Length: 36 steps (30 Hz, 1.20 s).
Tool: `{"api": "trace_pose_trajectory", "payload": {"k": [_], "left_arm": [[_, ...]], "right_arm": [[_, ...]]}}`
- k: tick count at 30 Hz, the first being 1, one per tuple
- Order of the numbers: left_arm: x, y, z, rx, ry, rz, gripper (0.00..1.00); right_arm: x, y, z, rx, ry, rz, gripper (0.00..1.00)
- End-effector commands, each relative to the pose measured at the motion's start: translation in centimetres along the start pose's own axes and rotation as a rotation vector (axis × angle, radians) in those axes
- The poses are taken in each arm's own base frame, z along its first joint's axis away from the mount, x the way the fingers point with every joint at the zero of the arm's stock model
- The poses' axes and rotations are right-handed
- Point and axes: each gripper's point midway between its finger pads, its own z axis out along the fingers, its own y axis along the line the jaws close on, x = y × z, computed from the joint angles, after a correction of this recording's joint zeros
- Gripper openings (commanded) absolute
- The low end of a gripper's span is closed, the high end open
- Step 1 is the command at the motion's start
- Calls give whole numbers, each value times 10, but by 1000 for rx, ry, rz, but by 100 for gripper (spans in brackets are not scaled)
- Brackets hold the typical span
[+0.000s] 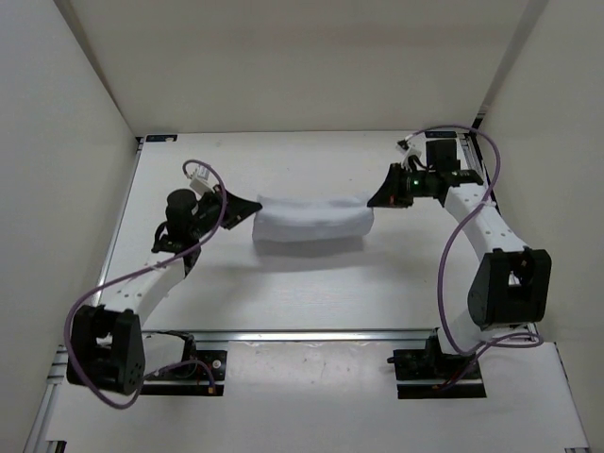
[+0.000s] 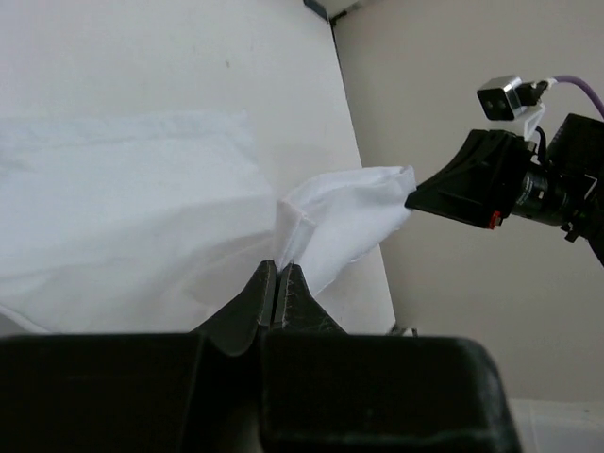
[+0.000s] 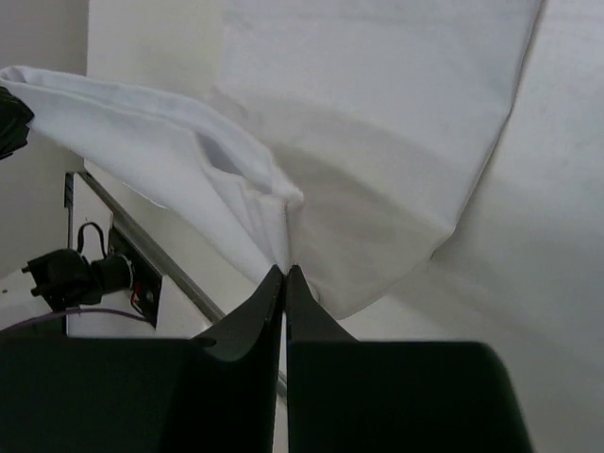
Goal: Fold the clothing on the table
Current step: Fold the skirt
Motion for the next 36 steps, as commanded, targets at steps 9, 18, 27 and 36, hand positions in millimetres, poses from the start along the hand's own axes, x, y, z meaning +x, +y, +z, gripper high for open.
{"api": "trace_pose_trajectory", "payload": {"k": [9,18,27,36], "left_arm": [[60,48,-49,-167,-18,-6,0],[45,77,-37,-265,-55,39,0],[43,94,-20,-308,-49,62,0],[39,108,5,-339,-19,79,0]], "right_arm": [[59,2,-6,1,7,30,0],[43,-24,24,15,26,39,0],[37,-44,46,32,44,59,0],[28,-65,56,63,60,78,0]]}}
